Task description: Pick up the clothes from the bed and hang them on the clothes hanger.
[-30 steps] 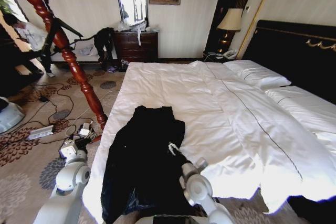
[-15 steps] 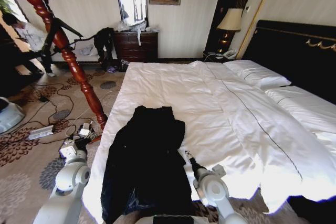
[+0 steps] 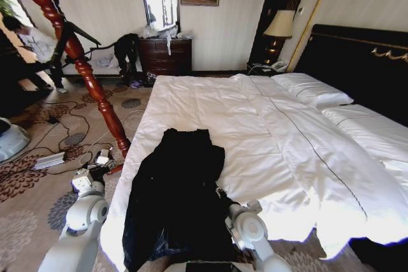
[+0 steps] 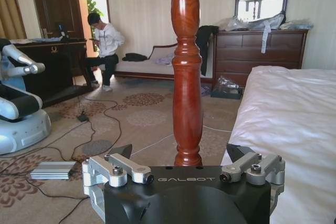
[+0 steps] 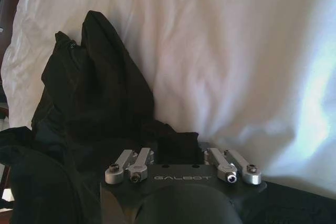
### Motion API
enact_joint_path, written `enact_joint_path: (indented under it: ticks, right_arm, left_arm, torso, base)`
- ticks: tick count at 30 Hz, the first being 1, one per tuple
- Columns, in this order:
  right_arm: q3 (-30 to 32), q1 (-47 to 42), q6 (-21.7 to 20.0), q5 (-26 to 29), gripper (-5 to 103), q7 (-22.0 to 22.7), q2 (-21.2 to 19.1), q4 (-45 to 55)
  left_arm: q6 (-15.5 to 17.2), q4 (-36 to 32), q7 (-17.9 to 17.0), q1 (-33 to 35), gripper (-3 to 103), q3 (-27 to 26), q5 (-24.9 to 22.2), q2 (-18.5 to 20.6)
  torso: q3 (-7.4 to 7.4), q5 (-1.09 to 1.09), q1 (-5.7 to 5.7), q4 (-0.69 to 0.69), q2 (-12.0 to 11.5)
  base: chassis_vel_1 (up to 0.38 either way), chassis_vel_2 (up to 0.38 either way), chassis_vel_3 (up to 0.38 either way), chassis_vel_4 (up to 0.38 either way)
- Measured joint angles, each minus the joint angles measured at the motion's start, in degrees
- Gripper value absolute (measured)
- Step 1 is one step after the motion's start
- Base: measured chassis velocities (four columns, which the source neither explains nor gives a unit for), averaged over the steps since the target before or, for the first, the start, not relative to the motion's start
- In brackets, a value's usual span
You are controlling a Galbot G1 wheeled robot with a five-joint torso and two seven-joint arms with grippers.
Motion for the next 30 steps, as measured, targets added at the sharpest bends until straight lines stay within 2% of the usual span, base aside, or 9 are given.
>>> enact_joint_path:
  ticks: [1, 4, 5, 7, 8, 12, 18, 22, 30]
  right_arm:
    - [-0.03, -0.02, 0.02, -0.02, 39, -0.23, 0.01, 0.00]
    - [-0.07, -0.19, 0.57, -0.44, 23, -1.41, -0.04, 0.05]
    - [-0.07, -0.19, 0.57, -0.44, 23, -1.41, -0.04, 0.05]
    - [-0.07, -0.30, 1.11, -1.05, 12, -2.12, -0.22, 0.19]
    - [-0.06, -0.35, 1.40, -1.43, 12, -2.46, -0.34, 0.28]
    - [0.27, -0.55, 2.96, -3.43, 1, -3.77, -0.81, 0.35]
    - [2.02, -1.28, 5.47, -8.12, 0, -5.77, -2.17, 1.45]
    - [5.71, -2.19, 6.53, -11.55, 0, -6.44, -3.46, 5.03]
    - [12.66, -5.51, 6.21, -14.18, 0, -6.18, -6.39, 11.84]
  left_arm:
    - [0.00, 0.01, 0.00, -0.03, 100, 0.00, -0.03, 0.03]
    - [0.00, 0.07, -0.01, -0.06, 100, 0.00, -0.14, 0.17]
    - [0.00, 0.07, -0.01, -0.06, 100, 0.00, -0.14, 0.17]
    - [0.00, 0.09, -0.02, -0.07, 100, -0.01, -0.16, 0.19]
    - [0.00, 0.09, -0.02, -0.08, 100, -0.01, -0.17, 0.19]
    - [0.00, 0.05, -0.04, -0.03, 100, -0.01, -0.15, -0.09]
    - [0.00, -0.29, -0.09, 0.31, 100, -0.16, -0.02, -0.35]
    - [0.00, -0.70, -0.10, 0.61, 100, -0.26, 0.05, -0.43]
    - [0.00, -1.01, -0.14, 0.93, 100, -0.29, 0.27, -0.93]
  torso:
    - [0.00, 0.00, 0.00, 0.00, 0.00]
    - [0.00, 0.00, 0.00, 0.00, 0.00]
    - [0.00, 0.00, 0.00, 0.00, 0.00]
    - [0.00, 0.00, 0.00, 0.00, 0.00]
    - [0.00, 0.00, 0.00, 0.00, 0.00]
    - [0.00, 0.00, 0.00, 0.00, 0.00]
    - [0.00, 0.01, 0.00, 0.00, 0.00]
    - [0.00, 0.01, 0.00, 0.00, 0.00]
    - [0.00, 0.01, 0.00, -0.01, 0.00]
  base:
    - [0.000, 0.000, 0.000, 0.000]
    - [0.000, 0.000, 0.000, 0.000]
    - [0.000, 0.000, 0.000, 0.000]
    - [0.000, 0.000, 0.000, 0.000]
    - [0.000, 0.000, 0.000, 0.000]
    - [0.000, 0.000, 0.000, 0.000]
    - [0.000, 0.000, 0.000, 0.000]
    - [0.000, 0.000, 0.000, 0.000]
    - [0.000, 0.000, 0.000, 0.000]
